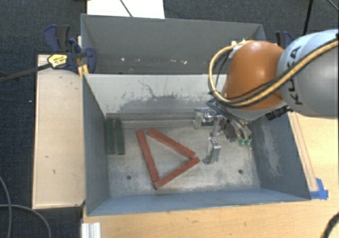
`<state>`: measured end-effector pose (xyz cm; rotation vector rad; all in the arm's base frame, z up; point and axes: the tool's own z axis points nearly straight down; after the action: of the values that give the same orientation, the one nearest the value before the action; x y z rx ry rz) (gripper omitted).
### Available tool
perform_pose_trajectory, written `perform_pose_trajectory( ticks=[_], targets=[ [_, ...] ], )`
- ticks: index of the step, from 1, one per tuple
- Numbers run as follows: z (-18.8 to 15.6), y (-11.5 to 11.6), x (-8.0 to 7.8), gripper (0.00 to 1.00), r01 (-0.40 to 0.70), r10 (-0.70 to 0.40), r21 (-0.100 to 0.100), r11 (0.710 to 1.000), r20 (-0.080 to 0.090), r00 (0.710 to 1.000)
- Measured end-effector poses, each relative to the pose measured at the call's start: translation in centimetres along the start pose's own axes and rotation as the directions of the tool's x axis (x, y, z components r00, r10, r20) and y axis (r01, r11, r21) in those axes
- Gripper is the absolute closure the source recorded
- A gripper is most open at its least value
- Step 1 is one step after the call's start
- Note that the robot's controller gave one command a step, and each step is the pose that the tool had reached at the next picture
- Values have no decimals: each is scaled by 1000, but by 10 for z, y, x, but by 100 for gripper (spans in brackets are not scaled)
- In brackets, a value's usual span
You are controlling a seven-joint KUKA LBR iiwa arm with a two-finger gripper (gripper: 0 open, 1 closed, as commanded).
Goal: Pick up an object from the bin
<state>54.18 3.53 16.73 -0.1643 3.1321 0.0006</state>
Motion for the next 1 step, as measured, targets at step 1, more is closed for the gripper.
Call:
perform_pose_trajectory(
  ticks=[1],
  targets=[
    [9,45,17,0,330,-330,-2,944,-5,944]
  ],
)
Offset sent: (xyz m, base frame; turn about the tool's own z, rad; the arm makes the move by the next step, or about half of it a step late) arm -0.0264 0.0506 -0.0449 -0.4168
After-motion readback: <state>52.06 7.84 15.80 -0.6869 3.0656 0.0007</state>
